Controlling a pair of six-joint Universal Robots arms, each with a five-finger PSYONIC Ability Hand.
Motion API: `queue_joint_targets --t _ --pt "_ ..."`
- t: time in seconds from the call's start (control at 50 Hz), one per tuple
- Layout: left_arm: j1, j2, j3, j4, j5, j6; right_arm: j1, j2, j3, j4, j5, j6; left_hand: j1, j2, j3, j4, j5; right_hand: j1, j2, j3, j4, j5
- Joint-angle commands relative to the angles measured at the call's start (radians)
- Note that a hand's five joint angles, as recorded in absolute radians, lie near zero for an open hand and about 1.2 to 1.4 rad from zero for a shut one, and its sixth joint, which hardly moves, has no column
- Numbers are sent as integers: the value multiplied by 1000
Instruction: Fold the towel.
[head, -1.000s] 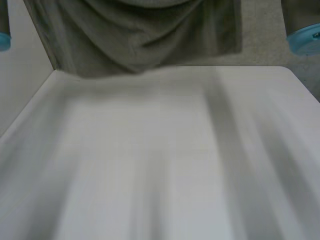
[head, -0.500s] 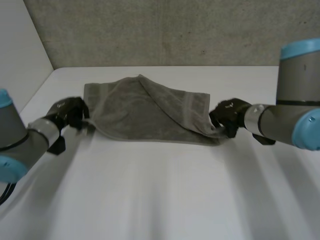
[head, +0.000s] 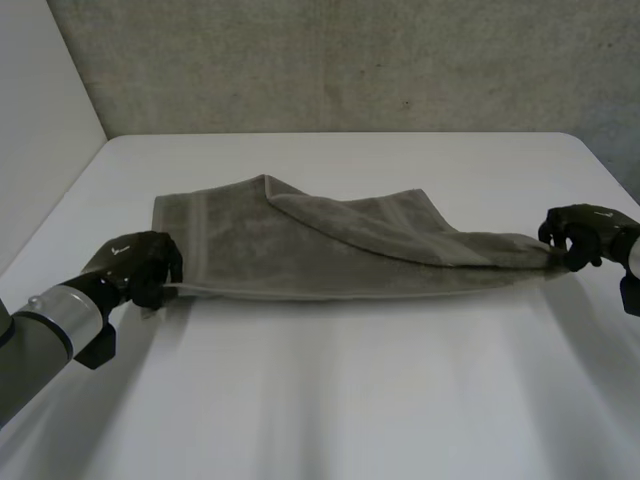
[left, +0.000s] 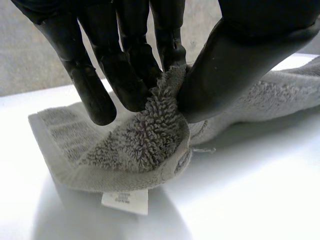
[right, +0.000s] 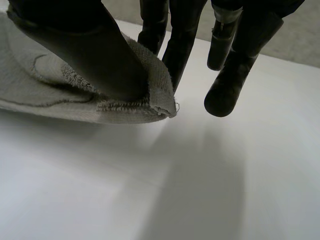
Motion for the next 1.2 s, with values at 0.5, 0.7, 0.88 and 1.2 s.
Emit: queue_joint_targets --t 0.5,0.7,0.88,1.2 --pt "183 249 -95 16 139 -12 -62 -77 104 62 -197 16 134 50 60 33 113 75 97 1152 59 66" --pt "147 -41 -12 23 125 2 91 142 -43 69 -62 -43 134 50 60 33 113 75 97 1152 59 66" --pt "149 -196 100 22 112 0 145 190 -129 68 -13 -20 134 50 60 33 113 -950 -929 126 -966 -959" --pt "167 -181 118 29 24 -12 137 -87 -25 -6 -40 -61 134 50 60 33 113 -1124 -1103 -48 -1141 -1134"
